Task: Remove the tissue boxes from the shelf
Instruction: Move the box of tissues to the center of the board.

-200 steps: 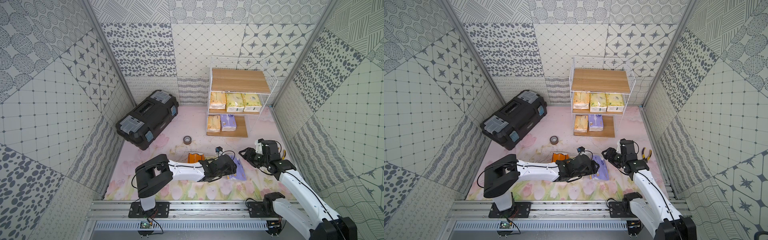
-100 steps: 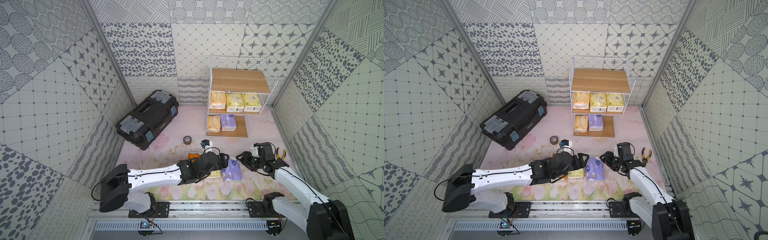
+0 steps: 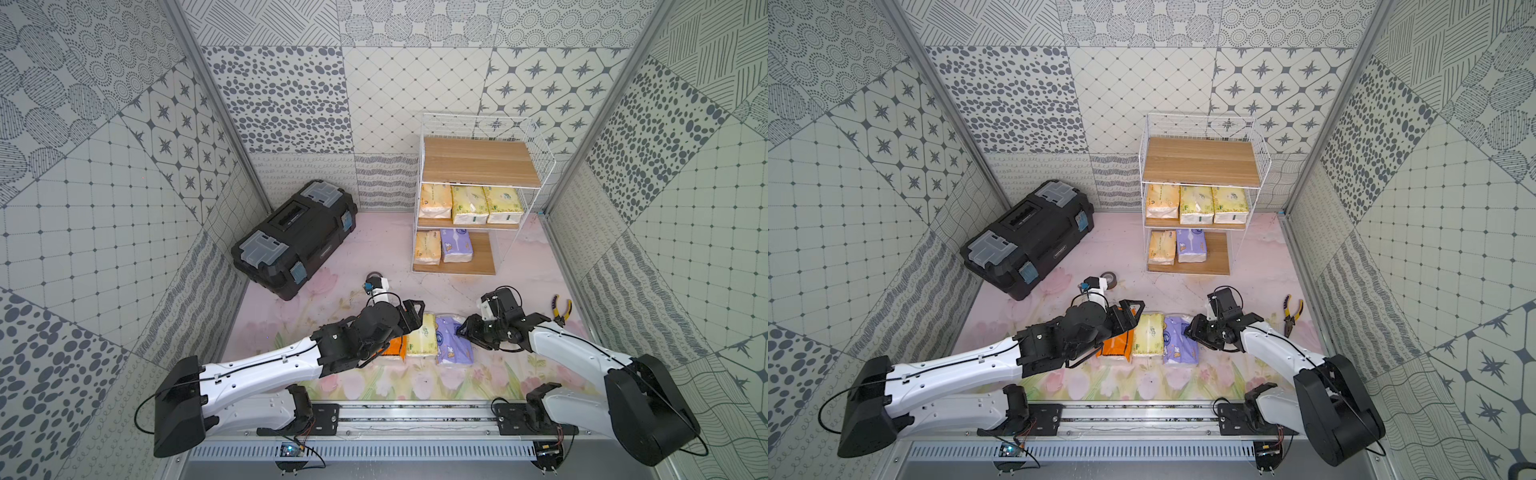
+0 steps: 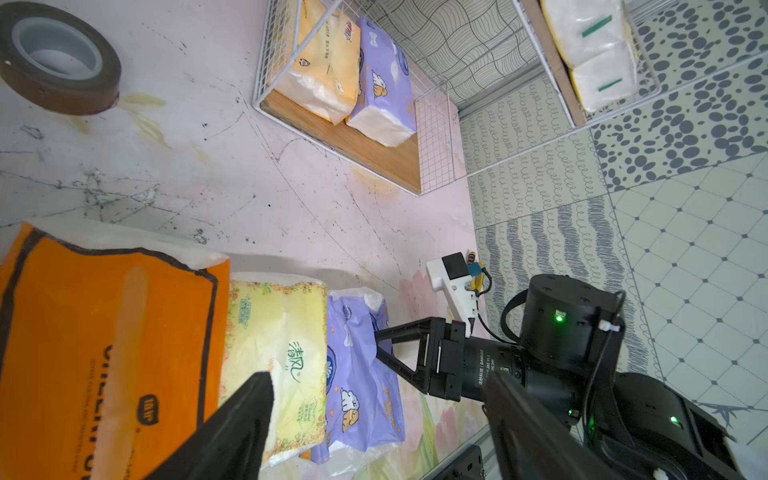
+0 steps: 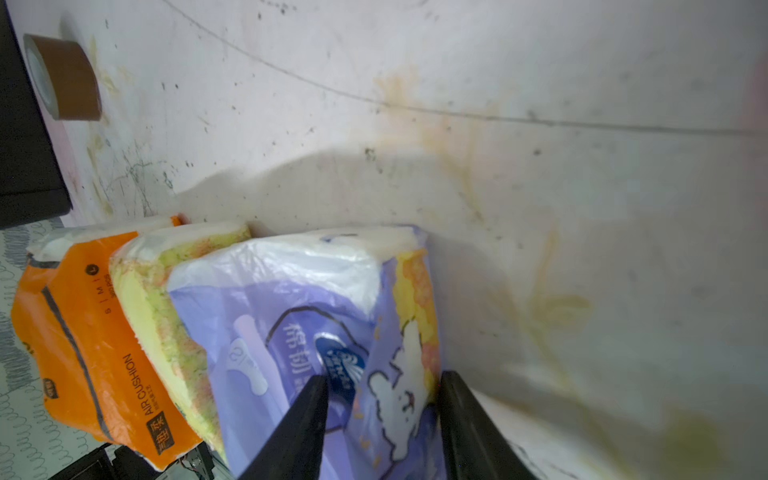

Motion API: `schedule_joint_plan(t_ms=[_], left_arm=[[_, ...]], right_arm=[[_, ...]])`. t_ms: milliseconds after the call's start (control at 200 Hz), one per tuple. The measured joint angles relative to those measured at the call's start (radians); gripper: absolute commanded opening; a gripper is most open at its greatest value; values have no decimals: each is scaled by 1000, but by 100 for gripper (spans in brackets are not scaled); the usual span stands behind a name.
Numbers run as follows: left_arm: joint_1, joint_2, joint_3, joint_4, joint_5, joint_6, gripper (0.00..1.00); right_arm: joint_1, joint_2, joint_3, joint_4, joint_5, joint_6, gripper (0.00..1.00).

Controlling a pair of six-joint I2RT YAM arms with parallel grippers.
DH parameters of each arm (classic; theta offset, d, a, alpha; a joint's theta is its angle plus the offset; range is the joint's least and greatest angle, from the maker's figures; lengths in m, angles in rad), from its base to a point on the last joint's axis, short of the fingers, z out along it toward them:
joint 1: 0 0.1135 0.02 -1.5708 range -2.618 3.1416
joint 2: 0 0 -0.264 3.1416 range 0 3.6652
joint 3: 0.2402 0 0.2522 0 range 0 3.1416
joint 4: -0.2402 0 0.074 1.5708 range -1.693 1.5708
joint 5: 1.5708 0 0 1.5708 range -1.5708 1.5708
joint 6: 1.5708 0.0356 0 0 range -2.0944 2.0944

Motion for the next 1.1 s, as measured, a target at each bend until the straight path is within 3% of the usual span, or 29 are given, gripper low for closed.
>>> schedule_joint_plan(t_ms=[320, 585, 706, 911, 1096], left_arm=[[3, -48, -22, -42, -24, -19, 83], [10, -71, -57, -43, -33, -48, 82], [15, -72, -67, -42, -34, -65, 82], [27, -64, -71, -29, -34, -87, 82], [35, -41, -77, 9, -34, -101, 81]], right_arm=[[192, 182, 99, 156, 65, 110, 43], [243, 220, 113, 246, 98, 185, 58], [194, 114, 113, 203, 145, 190, 60], [52, -240, 151, 92, 268, 193, 58], [-20, -326, 307, 20, 365, 215, 58]])
